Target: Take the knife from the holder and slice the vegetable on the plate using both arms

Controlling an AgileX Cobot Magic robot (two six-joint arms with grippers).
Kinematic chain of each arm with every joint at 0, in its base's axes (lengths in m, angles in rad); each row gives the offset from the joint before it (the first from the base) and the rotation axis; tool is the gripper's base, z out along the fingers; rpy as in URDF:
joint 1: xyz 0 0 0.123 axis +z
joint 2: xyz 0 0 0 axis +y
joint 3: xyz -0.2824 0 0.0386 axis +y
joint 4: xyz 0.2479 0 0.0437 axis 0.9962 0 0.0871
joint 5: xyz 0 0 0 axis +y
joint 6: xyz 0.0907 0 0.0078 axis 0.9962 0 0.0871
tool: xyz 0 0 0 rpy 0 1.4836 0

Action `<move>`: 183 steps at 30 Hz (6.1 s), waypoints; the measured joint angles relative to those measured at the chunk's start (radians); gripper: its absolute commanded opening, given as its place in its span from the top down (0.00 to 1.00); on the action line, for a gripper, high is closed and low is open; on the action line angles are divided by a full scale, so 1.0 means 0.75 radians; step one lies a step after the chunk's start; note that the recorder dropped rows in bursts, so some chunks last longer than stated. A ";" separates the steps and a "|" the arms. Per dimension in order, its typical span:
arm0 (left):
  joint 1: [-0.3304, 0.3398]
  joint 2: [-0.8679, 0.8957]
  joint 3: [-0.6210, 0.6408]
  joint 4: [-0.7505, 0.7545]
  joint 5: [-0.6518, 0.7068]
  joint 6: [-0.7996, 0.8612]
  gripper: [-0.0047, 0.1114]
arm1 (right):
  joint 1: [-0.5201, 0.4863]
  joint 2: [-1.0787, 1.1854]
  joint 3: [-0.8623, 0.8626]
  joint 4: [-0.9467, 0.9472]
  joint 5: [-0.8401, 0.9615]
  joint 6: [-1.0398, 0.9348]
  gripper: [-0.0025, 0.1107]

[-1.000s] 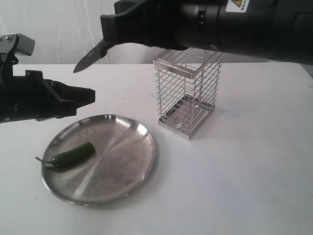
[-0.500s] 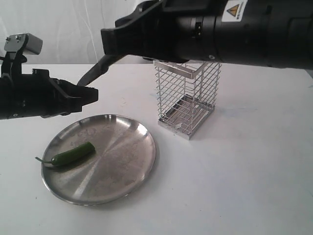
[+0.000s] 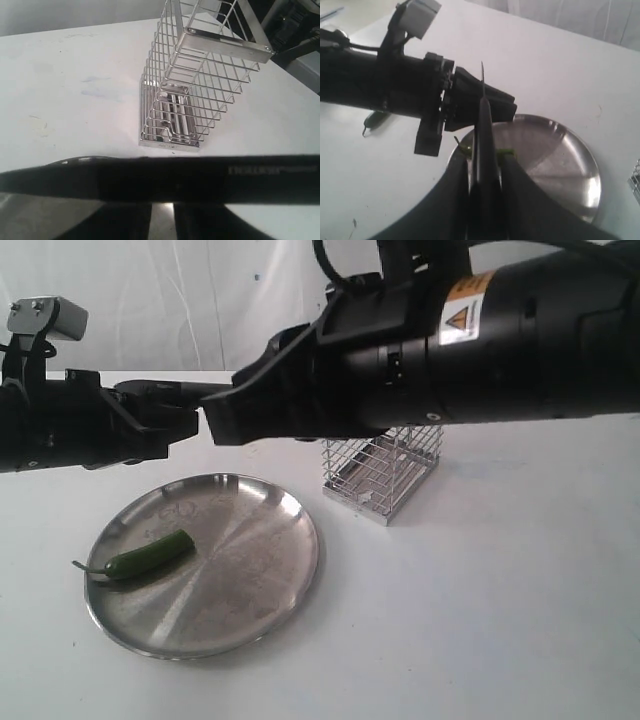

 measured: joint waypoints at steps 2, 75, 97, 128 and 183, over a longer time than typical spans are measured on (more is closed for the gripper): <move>0.000 0.000 0.000 0.000 0.000 0.003 0.78 | 0.000 0.004 0.000 0.000 0.038 0.000 0.98; 0.000 0.000 -0.005 0.278 -0.074 -0.161 0.78 | -0.061 0.250 0.018 -0.227 -0.045 0.209 0.98; 0.000 0.000 -0.005 0.335 -0.071 -0.201 0.78 | -0.068 0.207 0.077 -0.238 -0.009 0.209 0.98; 0.000 0.000 -0.005 0.335 -0.071 -0.214 0.78 | -0.068 0.460 0.116 -0.238 -0.045 0.196 0.98; 0.000 0.000 0.048 0.338 -0.023 -0.237 0.78 | -0.721 1.256 -0.352 0.973 1.076 -1.677 0.49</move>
